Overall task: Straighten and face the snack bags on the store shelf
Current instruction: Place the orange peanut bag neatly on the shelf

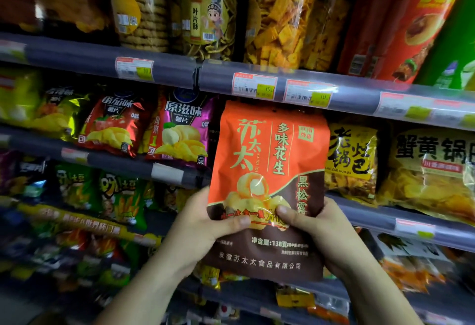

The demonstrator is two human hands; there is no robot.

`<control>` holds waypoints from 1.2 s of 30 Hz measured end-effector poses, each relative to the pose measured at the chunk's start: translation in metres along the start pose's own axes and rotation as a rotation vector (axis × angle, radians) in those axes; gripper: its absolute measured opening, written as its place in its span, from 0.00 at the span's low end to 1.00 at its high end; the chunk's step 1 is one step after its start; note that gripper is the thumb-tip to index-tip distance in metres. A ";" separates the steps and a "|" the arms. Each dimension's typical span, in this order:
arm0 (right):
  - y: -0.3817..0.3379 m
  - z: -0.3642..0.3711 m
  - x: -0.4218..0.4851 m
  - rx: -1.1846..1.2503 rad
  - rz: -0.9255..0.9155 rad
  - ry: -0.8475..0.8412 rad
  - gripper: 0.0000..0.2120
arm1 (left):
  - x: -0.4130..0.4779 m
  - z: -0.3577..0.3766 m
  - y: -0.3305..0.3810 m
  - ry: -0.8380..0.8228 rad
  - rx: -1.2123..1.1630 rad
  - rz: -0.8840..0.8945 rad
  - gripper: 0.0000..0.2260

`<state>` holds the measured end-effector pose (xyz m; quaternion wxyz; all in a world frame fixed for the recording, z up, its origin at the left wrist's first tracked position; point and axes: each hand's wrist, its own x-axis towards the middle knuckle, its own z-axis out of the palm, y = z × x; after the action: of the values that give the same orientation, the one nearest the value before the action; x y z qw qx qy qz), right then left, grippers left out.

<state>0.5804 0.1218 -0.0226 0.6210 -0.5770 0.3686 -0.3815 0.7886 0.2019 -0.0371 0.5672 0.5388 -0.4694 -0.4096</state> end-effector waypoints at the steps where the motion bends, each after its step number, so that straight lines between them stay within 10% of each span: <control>1: 0.000 -0.003 0.000 0.009 0.001 -0.007 0.20 | -0.001 0.000 0.001 -0.023 -0.033 -0.004 0.23; 6: 0.002 -0.015 -0.002 0.042 0.001 -0.069 0.32 | -0.006 0.001 0.006 -0.140 -0.125 -0.020 0.15; 13: -0.004 -0.026 -0.010 0.045 0.010 -0.039 0.21 | -0.007 0.000 0.009 -0.232 -0.064 -0.063 0.12; 19: -0.005 -0.019 -0.021 -0.115 -0.020 -0.062 0.16 | 0.002 0.019 0.041 0.082 -0.140 0.093 0.21; 23: -0.005 -0.019 -0.024 -0.156 -0.028 -0.081 0.16 | 0.015 0.012 0.061 0.284 -0.188 0.163 0.08; 36: -0.009 -0.022 -0.025 -0.152 -0.042 -0.085 0.08 | 0.028 -0.024 0.057 0.238 -0.251 0.108 0.06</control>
<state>0.5492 0.1344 -0.0149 0.5823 -0.6459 0.3574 -0.3405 0.8156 0.1844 0.0227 0.7026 0.4823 -0.3725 -0.3673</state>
